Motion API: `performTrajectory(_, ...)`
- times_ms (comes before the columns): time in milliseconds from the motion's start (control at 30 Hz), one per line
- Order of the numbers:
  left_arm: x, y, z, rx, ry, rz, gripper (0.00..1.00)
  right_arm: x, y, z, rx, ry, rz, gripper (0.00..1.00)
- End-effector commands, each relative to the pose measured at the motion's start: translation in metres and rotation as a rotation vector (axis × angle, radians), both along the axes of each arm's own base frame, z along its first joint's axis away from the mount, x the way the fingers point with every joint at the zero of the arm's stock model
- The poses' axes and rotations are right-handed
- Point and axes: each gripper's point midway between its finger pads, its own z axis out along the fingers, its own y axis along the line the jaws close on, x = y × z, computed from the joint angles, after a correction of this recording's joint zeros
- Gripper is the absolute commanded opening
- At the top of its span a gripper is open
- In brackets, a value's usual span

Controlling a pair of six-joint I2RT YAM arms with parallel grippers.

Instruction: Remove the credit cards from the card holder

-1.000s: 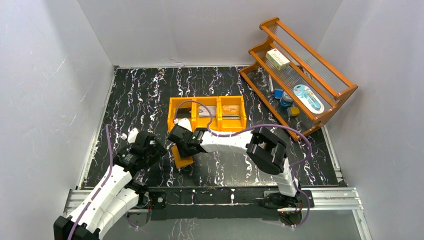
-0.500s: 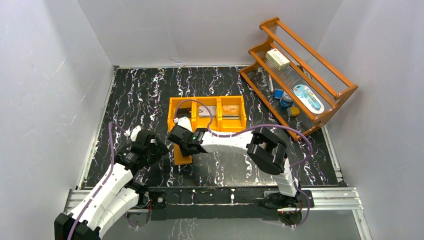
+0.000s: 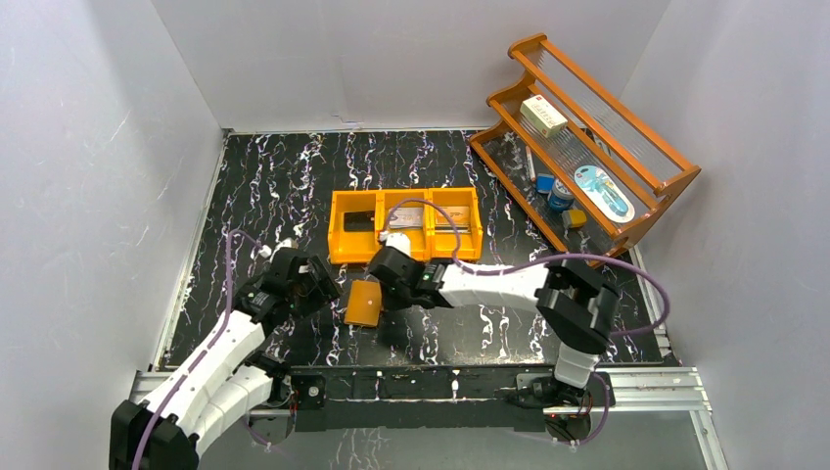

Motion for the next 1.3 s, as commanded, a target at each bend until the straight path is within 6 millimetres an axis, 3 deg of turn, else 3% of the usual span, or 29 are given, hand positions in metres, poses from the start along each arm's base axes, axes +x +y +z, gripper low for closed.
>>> performTrajectory(0,0.002,-0.026,0.001,-0.075,0.001,-0.147,0.7,-0.008,-0.017,0.011,0.131,0.046,-0.132,0.15)
performTrajectory(200,0.005,-0.055,0.003,-0.17,-0.003,-0.287,0.68,-0.019,-0.07,-0.014,0.16,0.113,-0.282,0.16)
performTrajectory(333,0.007,-0.061,0.009,-0.195,-0.045,-0.334,0.68,-0.018,-0.091,-0.02,0.194,0.155,-0.333,0.21)
performTrajectory(767,-0.003,-0.086,0.005,-0.292,-0.001,-0.478,0.67,-0.014,-0.072,-0.007,0.376,0.24,-0.236,0.37)
performTrajectory(1067,-0.01,-0.094,-0.009,-0.306,0.074,-0.515,0.65,0.0,-0.073,-0.016,0.34,0.246,-0.23,0.37)
performTrajectory(1267,-0.009,-0.094,-0.008,-0.301,0.064,-0.508,0.64,-0.004,-0.068,-0.028,0.326,0.274,-0.195,0.33)
